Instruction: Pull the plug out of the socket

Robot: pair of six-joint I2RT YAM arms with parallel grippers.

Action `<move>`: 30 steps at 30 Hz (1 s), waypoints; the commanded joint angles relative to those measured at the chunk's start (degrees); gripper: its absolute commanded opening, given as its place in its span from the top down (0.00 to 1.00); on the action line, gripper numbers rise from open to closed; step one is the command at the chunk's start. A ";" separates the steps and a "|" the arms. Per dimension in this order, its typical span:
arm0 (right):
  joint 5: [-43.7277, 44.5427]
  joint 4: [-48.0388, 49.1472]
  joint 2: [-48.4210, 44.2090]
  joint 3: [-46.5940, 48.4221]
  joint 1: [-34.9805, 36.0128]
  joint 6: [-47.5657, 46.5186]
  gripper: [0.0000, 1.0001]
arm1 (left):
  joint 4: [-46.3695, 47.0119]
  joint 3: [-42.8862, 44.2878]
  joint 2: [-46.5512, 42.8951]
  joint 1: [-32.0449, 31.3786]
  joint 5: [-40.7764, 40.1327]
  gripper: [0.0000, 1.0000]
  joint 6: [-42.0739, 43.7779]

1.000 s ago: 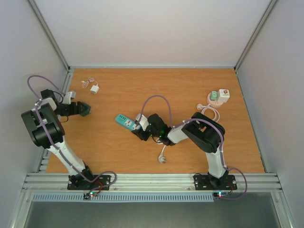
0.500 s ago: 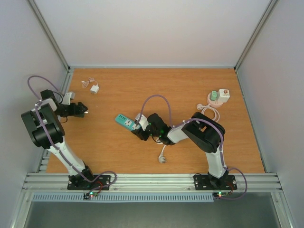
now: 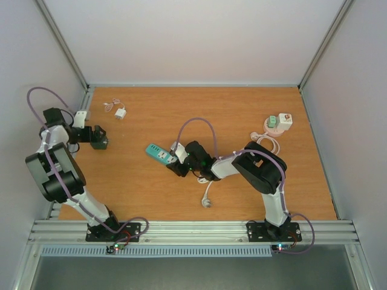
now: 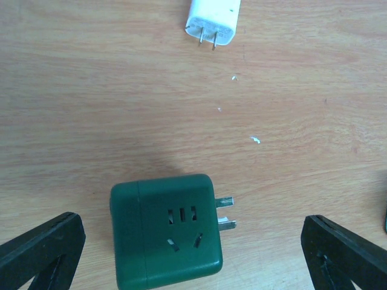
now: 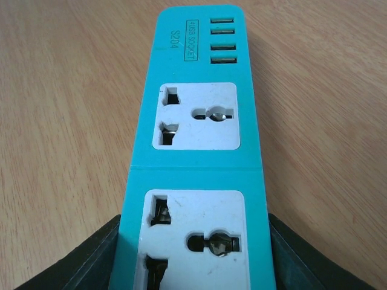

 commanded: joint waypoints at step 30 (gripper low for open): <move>2.72 -40.17 -1.07 14.10 -7.34 -5.83 0.40 | -5.95 2.66 -11.27 0.31 5.07 0.00 1.23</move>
